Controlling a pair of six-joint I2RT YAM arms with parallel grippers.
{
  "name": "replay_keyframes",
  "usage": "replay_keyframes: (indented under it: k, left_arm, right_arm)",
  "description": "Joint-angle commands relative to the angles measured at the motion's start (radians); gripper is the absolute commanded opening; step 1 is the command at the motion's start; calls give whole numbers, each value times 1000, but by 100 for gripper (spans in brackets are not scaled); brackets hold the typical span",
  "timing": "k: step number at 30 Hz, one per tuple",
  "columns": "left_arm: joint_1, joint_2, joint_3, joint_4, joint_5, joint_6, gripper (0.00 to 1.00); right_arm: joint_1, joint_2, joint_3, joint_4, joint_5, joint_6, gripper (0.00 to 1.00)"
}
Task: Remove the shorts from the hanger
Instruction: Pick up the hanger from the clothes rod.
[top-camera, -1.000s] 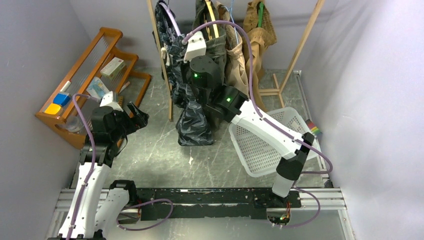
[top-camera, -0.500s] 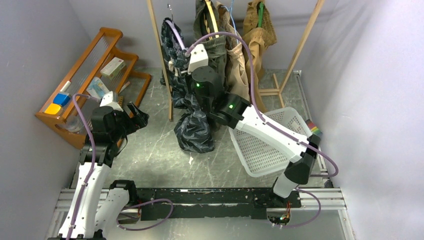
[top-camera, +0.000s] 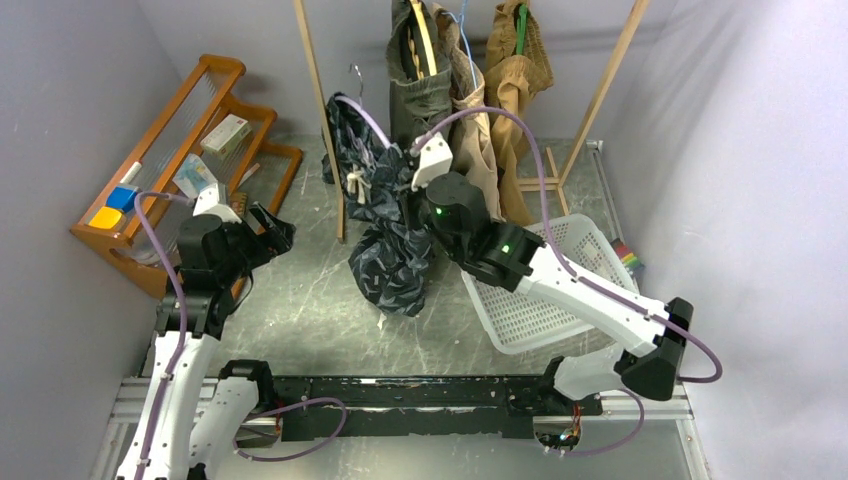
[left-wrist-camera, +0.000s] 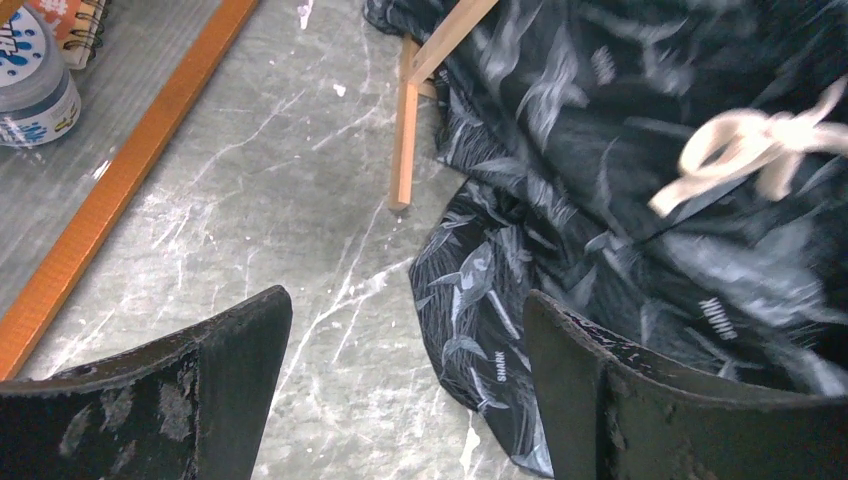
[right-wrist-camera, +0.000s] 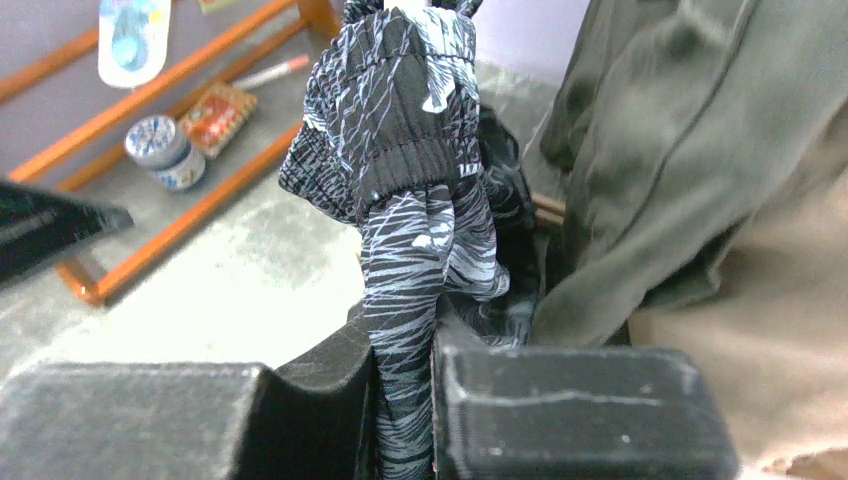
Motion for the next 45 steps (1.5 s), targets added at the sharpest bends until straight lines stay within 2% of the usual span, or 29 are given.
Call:
replay_keyframes:
  k: [1, 6, 9, 15, 23, 26, 28, 31, 34, 36, 40, 45]
  left_arm:
    - [-1, -29, 25, 50, -4, -25, 90]
    - [-1, -24, 52, 26, 5, 2, 90]
    - [-1, -55, 33, 76, 34, 5, 90]
    - [-1, -87, 21, 118, 63, 12, 91]
    - [-1, -96, 57, 113, 86, 54, 91]
    - [-1, -108, 69, 140, 131, 79, 91]
    - [-1, -121, 76, 153, 157, 92, 90]
    - [-1, -149, 89, 161, 177, 106, 90]
    - [-1, -175, 94, 164, 185, 103, 89]
    - [-1, -188, 90, 164, 204, 97, 88]
    - [-1, -184, 69, 191, 334, 133, 88]
    - [-1, -110, 61, 194, 464, 145, 87]
  right_arm:
    - [1, -105, -78, 18, -71, 61, 0]
    - [1, -244, -242, 16, -141, 89, 0]
    - [1, -308, -325, 9, -227, 80, 0]
    - [0, -353, -342, -68, -304, 55, 0]
    - [0, -435, -352, -68, -428, -22, 0]
    - [0, -422, -339, -44, -568, -36, 0]
    - [0, -402, -327, -46, -604, -48, 0]
    - [0, -362, -333, -41, -572, -67, 0]
    - [-1, -301, -352, -6, -483, -22, 0]
    - [0, -255, -372, 47, -476, -3, 0]
    - [-1, -179, -354, 79, -541, 14, 0]
    - [-1, -147, -333, 104, -627, 13, 0]
